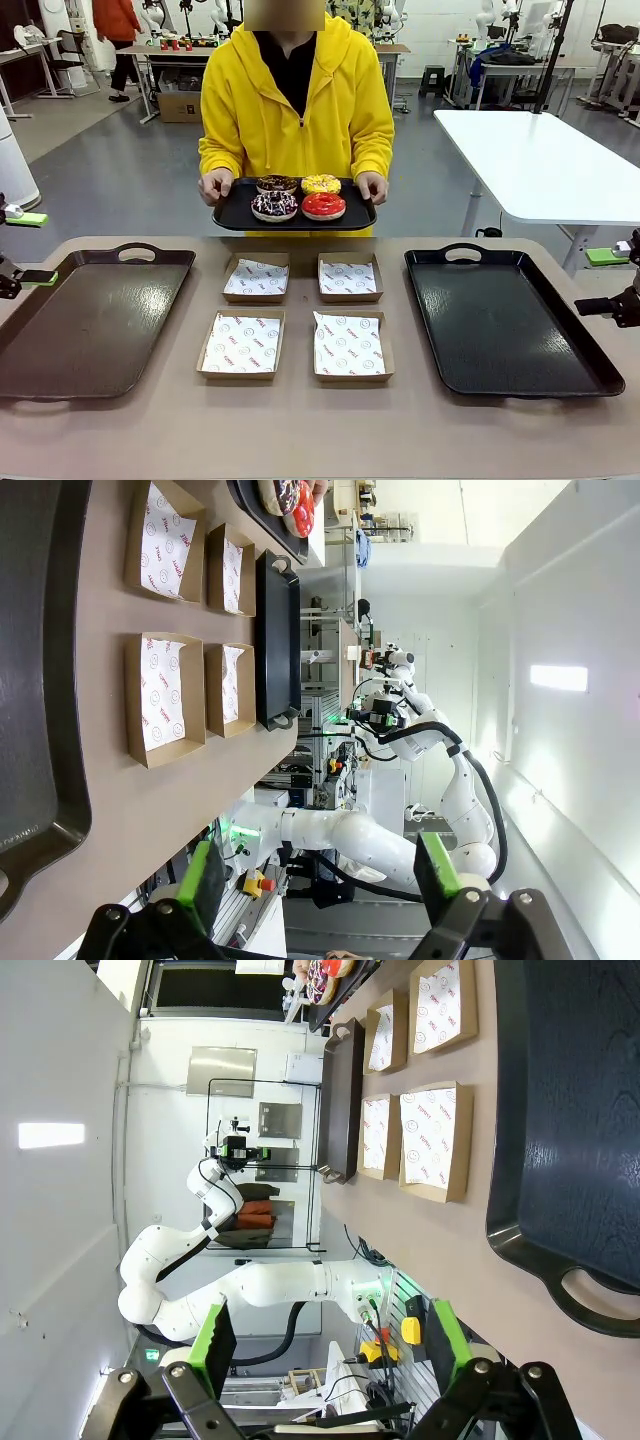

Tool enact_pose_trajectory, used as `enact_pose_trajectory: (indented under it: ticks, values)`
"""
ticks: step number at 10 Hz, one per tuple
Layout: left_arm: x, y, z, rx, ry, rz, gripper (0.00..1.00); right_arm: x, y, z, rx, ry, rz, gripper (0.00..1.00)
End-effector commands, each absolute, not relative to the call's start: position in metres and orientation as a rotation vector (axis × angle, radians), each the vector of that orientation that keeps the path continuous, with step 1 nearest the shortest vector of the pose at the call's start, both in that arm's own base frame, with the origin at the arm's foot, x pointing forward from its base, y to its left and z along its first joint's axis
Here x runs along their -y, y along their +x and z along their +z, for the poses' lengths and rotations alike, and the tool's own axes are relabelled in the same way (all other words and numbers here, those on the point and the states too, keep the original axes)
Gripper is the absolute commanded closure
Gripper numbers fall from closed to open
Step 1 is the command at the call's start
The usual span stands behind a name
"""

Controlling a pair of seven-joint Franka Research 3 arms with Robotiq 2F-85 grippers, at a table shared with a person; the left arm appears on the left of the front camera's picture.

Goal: Individually package the donuts and arrange them on the tray.
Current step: Pick up one Paper togo box.

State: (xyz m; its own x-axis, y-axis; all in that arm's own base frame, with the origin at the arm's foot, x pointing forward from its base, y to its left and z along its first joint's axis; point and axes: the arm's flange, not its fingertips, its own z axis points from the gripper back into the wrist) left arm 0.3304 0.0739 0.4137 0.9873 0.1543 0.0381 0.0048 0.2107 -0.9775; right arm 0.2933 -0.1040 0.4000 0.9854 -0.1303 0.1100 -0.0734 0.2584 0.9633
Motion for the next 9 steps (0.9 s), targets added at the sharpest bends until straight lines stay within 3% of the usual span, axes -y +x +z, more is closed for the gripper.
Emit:
enact_pose_trajectory:
  ticks: [1, 9]
  values:
    - [-0.0754, 0.3294, 0.4143, 0.148, -1.373, 0.113, 0.00, 0.1057, 0.2923, 0.3997, 0.180, 1.316, -0.048, 0.00]
    - [-0.0754, 0.3294, 0.4143, 0.148, -1.373, 0.113, 0.00, 0.1057, 0.2923, 0.3997, 0.180, 1.316, -0.048, 0.00]
